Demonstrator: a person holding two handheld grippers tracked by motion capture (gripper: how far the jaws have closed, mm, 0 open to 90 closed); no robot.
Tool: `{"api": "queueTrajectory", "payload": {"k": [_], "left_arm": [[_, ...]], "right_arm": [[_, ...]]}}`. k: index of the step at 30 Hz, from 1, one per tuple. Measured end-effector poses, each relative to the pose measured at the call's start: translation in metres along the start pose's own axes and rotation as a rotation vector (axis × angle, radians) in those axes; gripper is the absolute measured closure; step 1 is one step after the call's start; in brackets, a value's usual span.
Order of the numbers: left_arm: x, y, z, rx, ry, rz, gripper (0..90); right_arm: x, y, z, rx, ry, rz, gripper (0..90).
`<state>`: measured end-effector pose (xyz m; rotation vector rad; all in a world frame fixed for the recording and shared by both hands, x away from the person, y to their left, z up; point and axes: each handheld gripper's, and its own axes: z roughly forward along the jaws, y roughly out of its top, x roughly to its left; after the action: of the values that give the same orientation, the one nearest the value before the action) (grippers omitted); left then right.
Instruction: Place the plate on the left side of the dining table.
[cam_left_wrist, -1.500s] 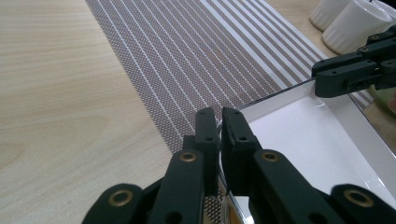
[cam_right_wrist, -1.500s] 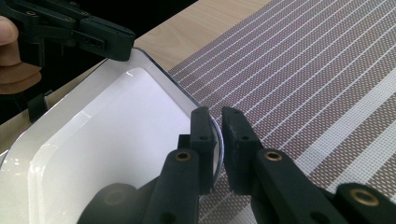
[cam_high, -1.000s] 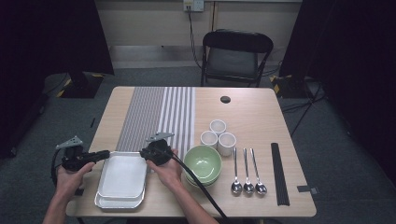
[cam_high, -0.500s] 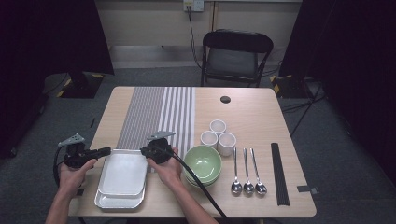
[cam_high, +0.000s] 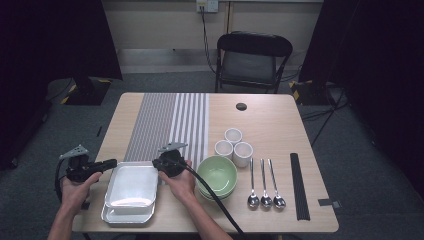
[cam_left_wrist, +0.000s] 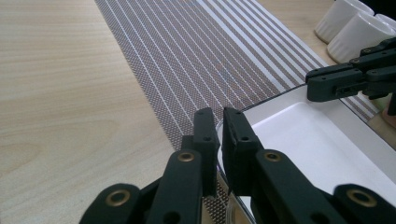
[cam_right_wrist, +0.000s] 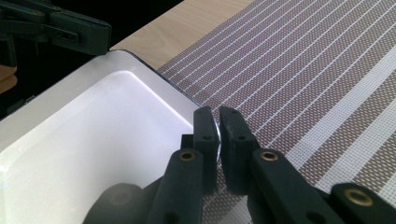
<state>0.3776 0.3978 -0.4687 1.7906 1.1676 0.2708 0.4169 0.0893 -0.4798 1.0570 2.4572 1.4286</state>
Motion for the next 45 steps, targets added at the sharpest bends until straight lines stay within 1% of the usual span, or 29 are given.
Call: {"api": "queueTrajectory", "payload": {"k": [1, 3, 4, 5, 6, 7, 8, 10, 12, 14, 16, 18, 22, 25, 26, 27, 28, 30, 31, 32, 34, 35, 36, 38, 42, 45], "left_arm": [[0.000, 0.000, -0.001, -0.002, 0.001, 0.002, 84.5], [0.001, 0.000, -0.001, -0.002, 0.000, -0.005, 84.2], [0.001, -0.001, -0.001, 0.005, -0.006, -0.007, 83.4], [0.001, -0.002, 0.001, 0.015, -0.009, 0.002, 81.8], [0.001, -0.003, 0.002, 0.023, -0.013, 0.003, 80.2], [0.000, -0.003, 0.003, 0.028, -0.016, -0.008, 80.2], [0.000, -0.003, 0.003, 0.033, -0.010, 0.004, 81.9], [0.000, -0.003, 0.004, 0.030, -0.013, 0.003, 85.4], [0.000, -0.002, 0.006, 0.032, -0.012, 0.008, 86.0], [0.000, -0.001, 0.007, 0.033, -0.012, 0.007, 86.4], [0.001, 0.000, 0.008, 0.031, -0.010, 0.011, 86.6], [0.000, 0.001, 0.008, 0.029, -0.013, 0.007, 87.0], [0.001, 0.001, 0.008, 0.024, -0.019, 0.004, 87.3], [0.001, 0.001, 0.009, 0.020, -0.019, -0.003, 87.3], [0.002, 0.001, 0.009, 0.025, -0.014, 0.001, 87.2], [0.002, 0.001, 0.009, 0.025, -0.016, -0.008, 86.6], [0.003, 0.000, 0.008, 0.027, -0.015, -0.011, 84.2], [0.002, -0.001, 0.006, 0.031, 0.004, -0.008, 81.5], [0.002, -0.002, 0.005, 0.031, -0.001, -0.017, 80.3], [0.002, -0.003, 0.002, 0.031, 0.001, -0.007, 79.4], [0.000, -0.005, -0.001, 0.023, 0.002, -0.015, 78.3], [0.001, -0.006, -0.003, 0.029, 0.011, -0.006, 77.5], [0.002, -0.006, -0.004, 0.022, 0.011, -0.014, 76.3], [0.003, -0.007, -0.004, 0.028, 0.010, -0.023, 75.7], [0.002, -0.007, -0.002, 0.041, -0.005, -0.010, 75.7], [-0.001, -0.007, 0.001, 0.055, 0.004, -0.002, 75.7]], "right_arm": [[0.000, 0.000, 0.000, 0.000, -0.002, -0.005, 85.9], [0.000, 0.000, -0.001, 0.002, -0.008, -0.003, 85.9], [0.000, 0.000, -0.001, 0.003, -0.009, -0.001, 85.9], [-0.001, 0.000, -0.001, 0.003, -0.009, -0.001, 85.9], [-0.001, 0.000, -0.001, 0.003, -0.008, 0.001, 85.8], [-0.001, 0.000, -0.001, 0.003, -0.014, -0.001, 85.8], [0.000, -0.001, -0.002, 0.004, -0.018, 0.001, 85.7], [-0.001, -0.001, -0.002, 0.001, -0.020, 0.005, 85.3], [-0.002, -0.001, -0.003, 0.005, -0.020, 0.000, 83.6], [-0.002, -0.002, -0.003, 0.011, -0.026, -0.004, 80.0], [-0.003, -0.002, -0.003, 0.010, -0.024, -0.005, 79.8], [-0.002, -0.001, -0.003, 0.002, -0.018, -0.010, 77.5], [-0.001, 0.002, -0.001, -0.006, -0.002, -0.028, 77.2], [0.001, 0.004, 0.002, 0.002, 0.005, -0.037, 78.5], [0.001, 0.004, 0.004, 0.004, 0.008, -0.038, 78.7], [0.002, 0.003, 0.005, 0.009, 0.003, -0.038, 79.1], [0.002, 0.003, 0.005, 0.009, 0.007, -0.035, 79.8], [0.002, 0.003, 0.005, 0.012, 0.001, -0.038, 80.8], [0.001, 0.003, 0.005, 0.016, -0.004, -0.031, 81.3], [0.001, 0.002, 0.005, 0.017, -0.005, -0.029, 81.6], [0.000, 0.002, 0.004, 0.013, -0.007, -0.027, 82.4], [0.000, 0.002, 0.004, 0.015, -0.006, -0.028, 82.9], [0.000, 0.001, 0.003, 0.016, -0.008, -0.028, 83.0], [0.000, 0.000, 0.003, 0.012, -0.009, -0.023, 83.6], [-0.001, 0.000, 0.001, 0.014, -0.013, -0.026, 84.7], [0.000, 0.000, 0.000, 0.013, -0.016, -0.024, 84.8]]}}
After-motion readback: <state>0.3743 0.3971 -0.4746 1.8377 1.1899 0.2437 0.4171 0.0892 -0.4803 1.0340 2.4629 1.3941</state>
